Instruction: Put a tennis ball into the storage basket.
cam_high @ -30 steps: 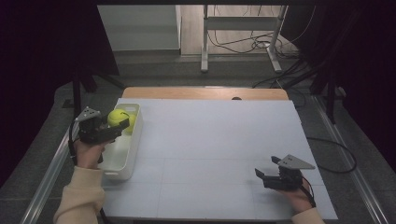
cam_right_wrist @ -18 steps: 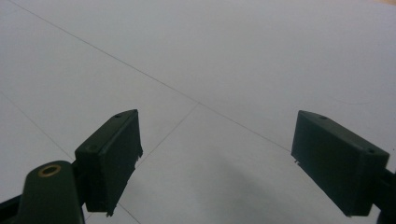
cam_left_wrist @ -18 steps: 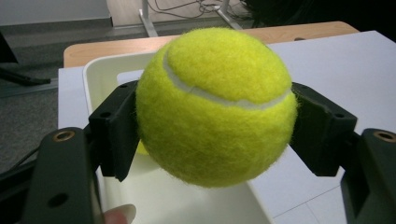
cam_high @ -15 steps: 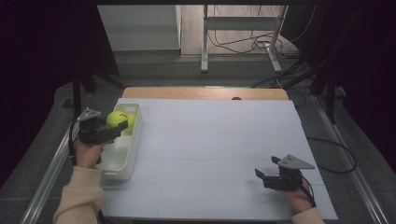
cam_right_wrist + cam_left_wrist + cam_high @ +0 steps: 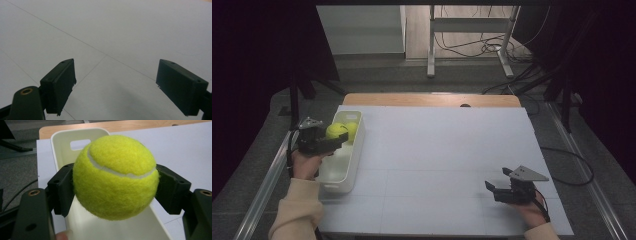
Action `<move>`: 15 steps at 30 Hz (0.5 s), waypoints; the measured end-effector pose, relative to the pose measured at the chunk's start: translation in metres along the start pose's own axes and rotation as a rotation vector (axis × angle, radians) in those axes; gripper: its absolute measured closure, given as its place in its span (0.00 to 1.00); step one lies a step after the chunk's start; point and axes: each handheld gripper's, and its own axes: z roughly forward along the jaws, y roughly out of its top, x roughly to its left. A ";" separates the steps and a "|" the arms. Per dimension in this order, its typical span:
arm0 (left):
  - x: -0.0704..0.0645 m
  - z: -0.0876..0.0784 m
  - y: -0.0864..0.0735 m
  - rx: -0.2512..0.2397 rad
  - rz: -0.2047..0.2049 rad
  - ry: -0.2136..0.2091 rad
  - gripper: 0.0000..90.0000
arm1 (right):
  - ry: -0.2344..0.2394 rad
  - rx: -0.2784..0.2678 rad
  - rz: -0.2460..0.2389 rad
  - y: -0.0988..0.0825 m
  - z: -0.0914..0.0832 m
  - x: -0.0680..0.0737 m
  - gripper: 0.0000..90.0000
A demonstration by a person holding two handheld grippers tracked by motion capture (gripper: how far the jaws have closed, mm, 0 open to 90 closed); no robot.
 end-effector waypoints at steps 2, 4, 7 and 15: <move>0.000 0.002 0.000 0.015 0.006 0.004 0.29 | 0.000 0.000 0.000 0.000 0.000 0.000 0.18; -0.001 0.003 0.000 0.030 0.012 0.005 0.29 | 0.000 0.001 -0.001 0.000 0.000 0.000 0.18; -0.002 0.004 0.000 0.040 0.015 -0.002 0.29 | 0.000 0.001 -0.001 0.000 0.000 0.000 0.18; -0.003 0.005 0.000 0.065 0.019 -0.003 0.29 | 0.000 0.001 -0.001 0.000 0.000 0.000 0.18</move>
